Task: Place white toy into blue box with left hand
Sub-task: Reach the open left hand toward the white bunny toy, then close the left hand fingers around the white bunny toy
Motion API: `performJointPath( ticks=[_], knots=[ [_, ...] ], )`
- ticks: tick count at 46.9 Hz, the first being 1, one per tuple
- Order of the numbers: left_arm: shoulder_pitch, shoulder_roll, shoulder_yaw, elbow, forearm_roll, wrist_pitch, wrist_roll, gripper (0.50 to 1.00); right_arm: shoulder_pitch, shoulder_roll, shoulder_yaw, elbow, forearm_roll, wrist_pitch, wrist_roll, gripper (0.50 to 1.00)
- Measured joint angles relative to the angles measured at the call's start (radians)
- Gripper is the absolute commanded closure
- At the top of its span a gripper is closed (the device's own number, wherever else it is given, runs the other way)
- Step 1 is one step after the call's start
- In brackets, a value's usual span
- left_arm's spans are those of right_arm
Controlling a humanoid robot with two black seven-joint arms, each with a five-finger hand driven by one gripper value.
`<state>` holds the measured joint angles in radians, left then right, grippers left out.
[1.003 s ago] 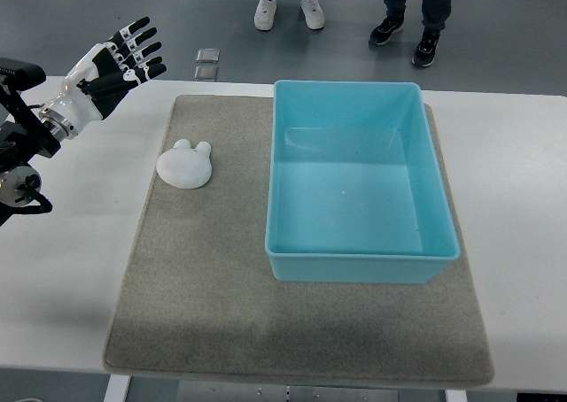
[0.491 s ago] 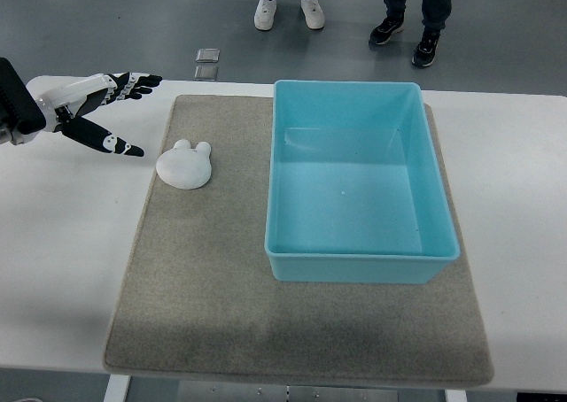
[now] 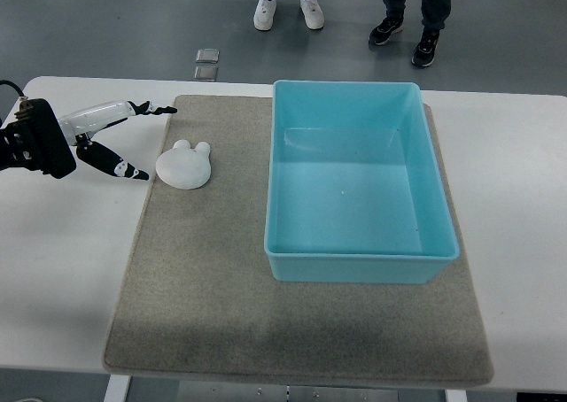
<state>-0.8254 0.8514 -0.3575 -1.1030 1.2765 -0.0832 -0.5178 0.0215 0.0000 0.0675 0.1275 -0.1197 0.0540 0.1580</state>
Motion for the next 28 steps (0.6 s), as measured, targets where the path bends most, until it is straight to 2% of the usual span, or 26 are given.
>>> performJointPath(
  ticks=[7,17,28],
  knots=[
    [0.001,-0.034,0.008,-0.012,0.008,0.015,0.003,0.559,0.0,0.0,0.0,0.001,0.0,0.001,0.0,0.564],
    [-0.012,-0.071,0.09,-0.002,0.011,0.099,0.004,0.564,0.0,0.0,0.0,0.0,0.0,0.0,0.0,0.564],
    [-0.018,-0.097,0.109,0.014,0.019,0.108,0.004,0.617,0.0,0.0,0.0,0.0,0.0,0.0,0.0,0.564]
  ],
)
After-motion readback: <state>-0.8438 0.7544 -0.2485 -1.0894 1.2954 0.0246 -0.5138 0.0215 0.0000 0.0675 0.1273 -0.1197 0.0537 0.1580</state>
